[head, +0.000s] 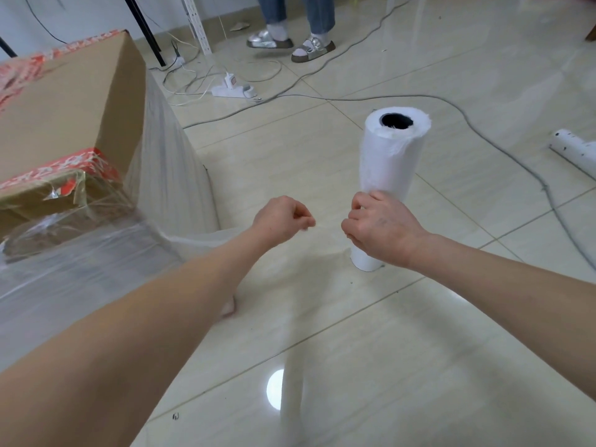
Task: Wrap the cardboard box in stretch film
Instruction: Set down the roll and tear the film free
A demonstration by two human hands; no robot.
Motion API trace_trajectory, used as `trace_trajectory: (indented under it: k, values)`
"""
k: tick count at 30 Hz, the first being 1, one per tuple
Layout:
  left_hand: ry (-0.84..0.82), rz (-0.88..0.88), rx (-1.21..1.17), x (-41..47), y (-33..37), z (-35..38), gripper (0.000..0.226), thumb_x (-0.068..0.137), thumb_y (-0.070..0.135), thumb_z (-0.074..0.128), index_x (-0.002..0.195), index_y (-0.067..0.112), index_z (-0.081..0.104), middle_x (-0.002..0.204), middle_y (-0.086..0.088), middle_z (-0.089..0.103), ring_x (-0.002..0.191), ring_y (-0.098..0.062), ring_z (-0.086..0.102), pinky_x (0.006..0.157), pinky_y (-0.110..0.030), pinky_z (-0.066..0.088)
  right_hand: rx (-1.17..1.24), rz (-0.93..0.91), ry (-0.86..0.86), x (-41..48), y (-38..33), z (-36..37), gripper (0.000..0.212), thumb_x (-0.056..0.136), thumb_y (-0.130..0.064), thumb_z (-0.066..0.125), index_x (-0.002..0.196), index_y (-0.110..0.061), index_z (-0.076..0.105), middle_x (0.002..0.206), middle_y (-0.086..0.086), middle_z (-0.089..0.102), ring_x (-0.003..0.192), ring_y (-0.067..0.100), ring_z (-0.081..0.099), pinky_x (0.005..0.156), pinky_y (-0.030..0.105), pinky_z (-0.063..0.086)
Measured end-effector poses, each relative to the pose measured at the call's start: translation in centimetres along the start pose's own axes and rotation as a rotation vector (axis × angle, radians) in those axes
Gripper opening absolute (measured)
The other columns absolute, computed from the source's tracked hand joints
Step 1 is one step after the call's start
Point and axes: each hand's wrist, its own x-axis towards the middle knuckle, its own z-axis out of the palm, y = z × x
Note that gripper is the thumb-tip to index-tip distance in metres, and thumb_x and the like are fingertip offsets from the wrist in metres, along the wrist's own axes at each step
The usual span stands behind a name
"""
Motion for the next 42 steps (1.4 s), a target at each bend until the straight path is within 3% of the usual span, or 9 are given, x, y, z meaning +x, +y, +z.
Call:
trace_trajectory:
  k: [8, 11, 13, 21, 28, 32, 34, 39, 42]
  values:
    - [-0.046, 0.023, 0.031, -0.4, 0.5, 0.1, 0.012, 0.087, 0.027, 0.061, 0.076, 0.027, 0.066, 0.069, 0.016, 0.061, 0.072, -0.011, 0.056, 0.067, -0.027, 0.046, -0.099, 0.059, -0.038, 0.6, -0.6, 0.0, 0.022, 0.055, -0.025, 0.08, 0.065, -0.016, 0.063, 0.05, -0.005, 0.056, 0.06, 0.021, 0.054, 0.058, 0.027, 0.042]
    - [-0.114, 0.061, -0.006, -0.8, 0.0, -0.1, 0.011, 0.087, 0.023, 0.062, 0.08, 0.022, 0.07, 0.068, 0.014, 0.062, 0.071, -0.01, 0.057, 0.075, -0.029, 0.05, -0.164, 0.114, -0.171, 1.5, -1.6, 0.0, 0.045, 0.08, -0.04, 0.065, 0.116, -0.014, 0.055, 0.089, -0.003, 0.067, 0.095, 0.022, 0.054, 0.078, 0.033, 0.038]
    - [-0.14, 0.068, -0.014, -1.1, -0.6, -0.4, 0.011, 0.087, 0.02, 0.063, 0.084, 0.017, 0.072, 0.067, 0.013, 0.061, 0.068, -0.009, 0.056, 0.073, -0.027, 0.049, -0.163, 0.15, -0.24, 2.5, -2.1, -0.1, 0.041, 0.091, -0.035, 0.055, 0.127, -0.015, 0.047, 0.114, 0.003, 0.057, 0.113, 0.026, 0.042, 0.089, 0.036, 0.033]
    - [-0.108, 0.068, 0.029, -1.5, -1.9, -0.3, 0.009, 0.086, 0.017, 0.061, 0.088, 0.02, 0.07, 0.07, 0.013, 0.063, 0.077, -0.013, 0.061, 0.076, -0.03, 0.051, -0.198, 0.045, -0.285, 3.3, -1.8, 1.0, 0.021, 0.091, -0.026, 0.055, 0.109, -0.026, 0.066, 0.115, -0.007, 0.063, 0.127, 0.026, 0.038, 0.103, 0.036, 0.029]
    - [-0.05, 0.35, 0.449, -1.3, 0.5, 1.8, 0.069, 0.079, 0.04, 0.066, 0.142, 0.026, 0.039, 0.138, 0.005, 0.044, 0.128, -0.018, 0.037, 0.103, -0.033, 0.028, -0.127, 0.07, -0.276, 2.6, -1.2, 1.1, 0.02, 0.095, -0.026, 0.049, 0.111, -0.024, 0.062, 0.105, -0.009, 0.067, 0.114, 0.02, 0.044, 0.092, 0.032, 0.032]
    - [-0.093, 0.263, 0.494, -0.8, 2.1, 3.8, 0.04, 0.085, 0.044, 0.063, 0.12, 0.025, 0.059, 0.119, 0.005, 0.062, 0.119, -0.018, 0.048, 0.094, -0.03, 0.031, -0.184, 0.092, -0.258, 2.5, -1.4, 1.3, 0.014, 0.075, -0.03, 0.072, 0.087, -0.027, 0.066, 0.079, -0.013, 0.069, 0.095, 0.017, 0.053, 0.081, 0.029, 0.037]
    - [-0.075, 0.152, 0.388, -0.4, 2.4, 3.9, 0.021, 0.091, 0.036, 0.058, 0.103, 0.024, 0.069, 0.104, 0.003, 0.069, 0.104, -0.02, 0.058, 0.079, -0.026, 0.032, -0.166, 0.072, -0.247, 2.3, -1.6, 1.5, 0.009, 0.083, -0.031, 0.066, 0.091, -0.027, 0.065, 0.086, -0.012, 0.068, 0.099, 0.018, 0.051, 0.083, 0.03, 0.035]
    - [-0.086, 0.072, 0.24, -1.1, 1.6, 3.5, 0.021, 0.091, 0.032, 0.06, 0.105, 0.023, 0.072, 0.103, 0.0, 0.07, 0.099, -0.02, 0.061, 0.073, -0.024, 0.036, -0.155, 0.041, -0.362, 2.6, -1.6, 0.9, 0.022, 0.096, -0.019, 0.048, 0.11, -0.025, 0.063, 0.106, -0.008, 0.064, 0.113, 0.023, 0.042, 0.09, 0.035, 0.031]
    - [-0.056, 0.083, 0.199, -1.3, 0.9, 3.3, 0.02, 0.091, 0.03, 0.06, 0.104, 0.021, 0.072, 0.101, 0.0, 0.071, 0.098, -0.019, 0.061, 0.072, -0.024, 0.039, -0.163, -0.008, -0.262, 2.8, -1.9, 1.0, 0.011, 0.072, -0.017, 0.07, 0.081, -0.025, 0.072, 0.076, -0.01, 0.066, 0.095, 0.023, 0.053, 0.078, 0.034, 0.04]
